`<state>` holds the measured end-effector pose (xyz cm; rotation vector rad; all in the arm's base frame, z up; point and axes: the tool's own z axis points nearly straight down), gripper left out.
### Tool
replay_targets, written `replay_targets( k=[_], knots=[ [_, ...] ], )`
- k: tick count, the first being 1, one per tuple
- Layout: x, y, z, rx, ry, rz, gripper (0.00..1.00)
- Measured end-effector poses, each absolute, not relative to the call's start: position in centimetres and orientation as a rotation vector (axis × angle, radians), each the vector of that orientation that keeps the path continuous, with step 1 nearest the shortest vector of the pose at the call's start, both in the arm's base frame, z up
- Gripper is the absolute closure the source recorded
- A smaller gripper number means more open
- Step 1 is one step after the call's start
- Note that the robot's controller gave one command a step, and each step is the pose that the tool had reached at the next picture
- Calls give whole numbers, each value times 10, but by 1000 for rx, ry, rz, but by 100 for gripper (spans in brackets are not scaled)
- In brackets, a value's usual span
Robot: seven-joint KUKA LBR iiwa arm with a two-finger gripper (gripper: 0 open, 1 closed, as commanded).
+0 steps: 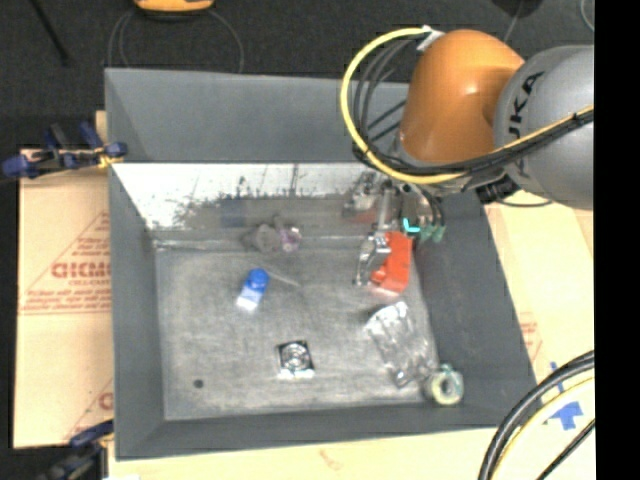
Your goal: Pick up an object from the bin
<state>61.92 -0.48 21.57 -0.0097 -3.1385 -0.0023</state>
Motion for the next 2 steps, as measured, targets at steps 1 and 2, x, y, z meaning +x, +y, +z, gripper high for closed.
replay_targets(
  k=[1,2],
  knots=[
    [652,52,84,-116,-3147,-1,0],
    [657,47,102,-248,-3139,-4,0]
  ],
)
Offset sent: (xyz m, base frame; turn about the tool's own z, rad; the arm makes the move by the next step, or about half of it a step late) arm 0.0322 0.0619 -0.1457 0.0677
